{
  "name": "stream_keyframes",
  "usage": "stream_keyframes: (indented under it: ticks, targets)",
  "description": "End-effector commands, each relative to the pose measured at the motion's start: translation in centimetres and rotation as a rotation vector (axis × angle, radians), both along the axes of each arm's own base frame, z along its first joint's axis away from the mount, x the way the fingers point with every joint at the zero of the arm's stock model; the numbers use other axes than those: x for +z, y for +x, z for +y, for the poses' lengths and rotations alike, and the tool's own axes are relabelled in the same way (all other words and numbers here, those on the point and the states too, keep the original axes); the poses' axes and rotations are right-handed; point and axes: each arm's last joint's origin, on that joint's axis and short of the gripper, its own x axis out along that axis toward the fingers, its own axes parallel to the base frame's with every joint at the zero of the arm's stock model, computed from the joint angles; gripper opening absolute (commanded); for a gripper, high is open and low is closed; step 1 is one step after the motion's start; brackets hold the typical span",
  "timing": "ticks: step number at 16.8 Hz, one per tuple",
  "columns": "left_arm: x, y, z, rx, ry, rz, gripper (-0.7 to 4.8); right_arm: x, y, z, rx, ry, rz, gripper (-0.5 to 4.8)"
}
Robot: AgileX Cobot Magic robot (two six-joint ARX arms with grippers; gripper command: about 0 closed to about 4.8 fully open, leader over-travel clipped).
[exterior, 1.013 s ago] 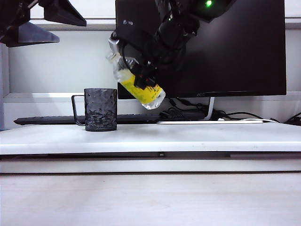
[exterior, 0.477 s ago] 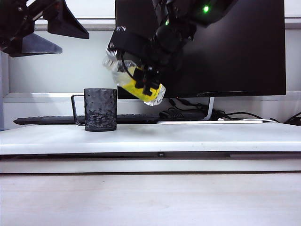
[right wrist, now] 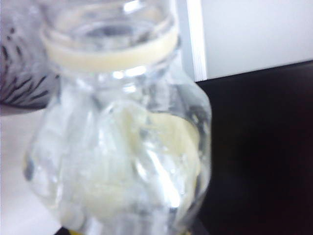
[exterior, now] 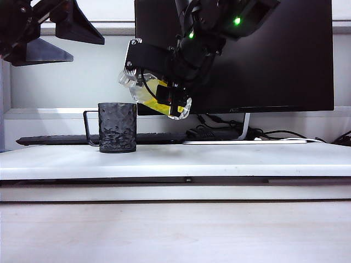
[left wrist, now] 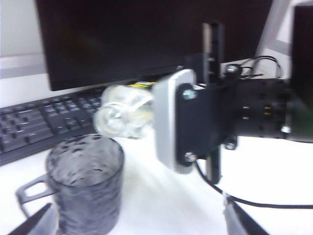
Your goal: Carefully pick up the bottle and pour some water from the bottle into the cup.
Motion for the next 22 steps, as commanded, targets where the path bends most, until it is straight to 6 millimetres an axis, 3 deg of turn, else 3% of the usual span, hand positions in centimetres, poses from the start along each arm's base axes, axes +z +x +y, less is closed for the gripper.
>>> stream_keyframes:
  ticks: [1,6,16,22]
  targets:
    - [0.2,-0.1,0.0,-0.034,-0.001,-0.011,4.79,1.1,0.3,0.3,0.006,0.026,-0.109,2.11]
    - [-0.3,-0.2,-0.1,-0.075,0.011,0.047,4.79,0.4,1.7,0.1,-0.006,-0.013,-0.199,2.1]
    - [-0.3,-0.2,-0.1,-0.074,0.011,0.047,4.79,0.5,1.8,0.0,0.021,-0.137,-0.269,2.1]
    - [-0.3,-0.2,-0.1,-0.074,0.012,0.047,4.79,1.0,1.9,0.0,0.013,-0.113,-0.305,2.1]
